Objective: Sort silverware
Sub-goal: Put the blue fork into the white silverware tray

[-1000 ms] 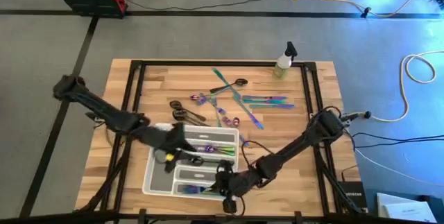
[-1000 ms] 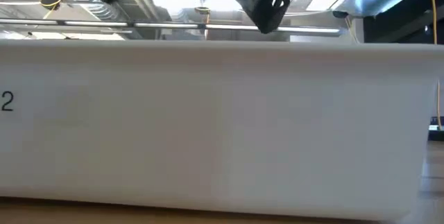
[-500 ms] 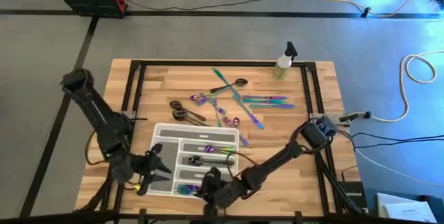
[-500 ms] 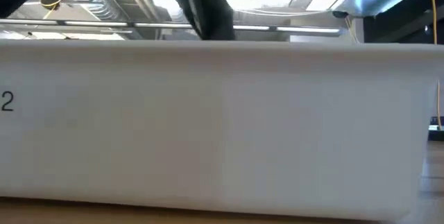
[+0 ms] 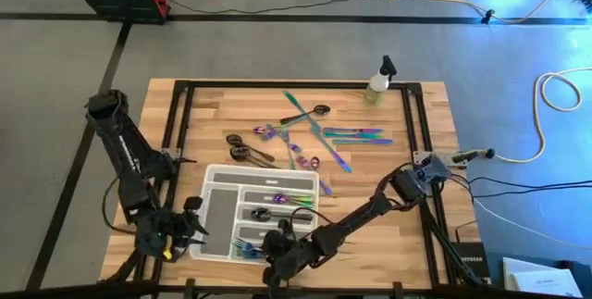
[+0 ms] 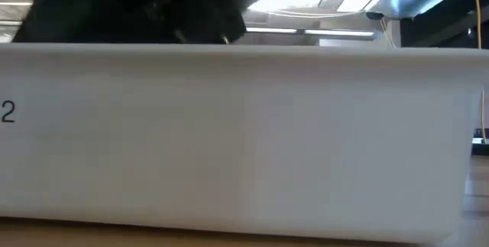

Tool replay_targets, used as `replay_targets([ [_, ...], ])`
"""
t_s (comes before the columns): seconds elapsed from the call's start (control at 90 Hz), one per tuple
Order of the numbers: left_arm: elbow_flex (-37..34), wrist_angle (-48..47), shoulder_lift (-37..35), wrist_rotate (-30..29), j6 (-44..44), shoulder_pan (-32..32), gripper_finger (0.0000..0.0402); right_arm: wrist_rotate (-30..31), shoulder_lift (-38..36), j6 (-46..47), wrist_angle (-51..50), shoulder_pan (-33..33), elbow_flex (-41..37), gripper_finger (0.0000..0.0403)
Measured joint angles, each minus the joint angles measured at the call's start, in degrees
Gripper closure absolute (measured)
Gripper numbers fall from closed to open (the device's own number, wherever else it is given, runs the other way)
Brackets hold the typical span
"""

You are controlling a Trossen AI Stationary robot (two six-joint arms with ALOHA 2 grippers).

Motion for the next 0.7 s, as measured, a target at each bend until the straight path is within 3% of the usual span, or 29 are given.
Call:
replay_targets([
  [0.167,-0.01,-4.91,0.0,0.03,-1.93,-1.28,0.0297,-1.71,0.07,-3.22,-2.15,-0.8,-0.17,0.0398],
  [0.422,-0.01,-8.11,0.0,1.15,-1.6,-1.56,0.0297,-8.79,0.07,-16.24,-1.92,-1.9,-0.28,0.0398],
  [0.7,0.01,-11.62,0.0,4.21,-1.53,-1.53,0.0297,-13.03,0.07,-18.73,-1.69,-2.72,-0.28,0.0398],
])
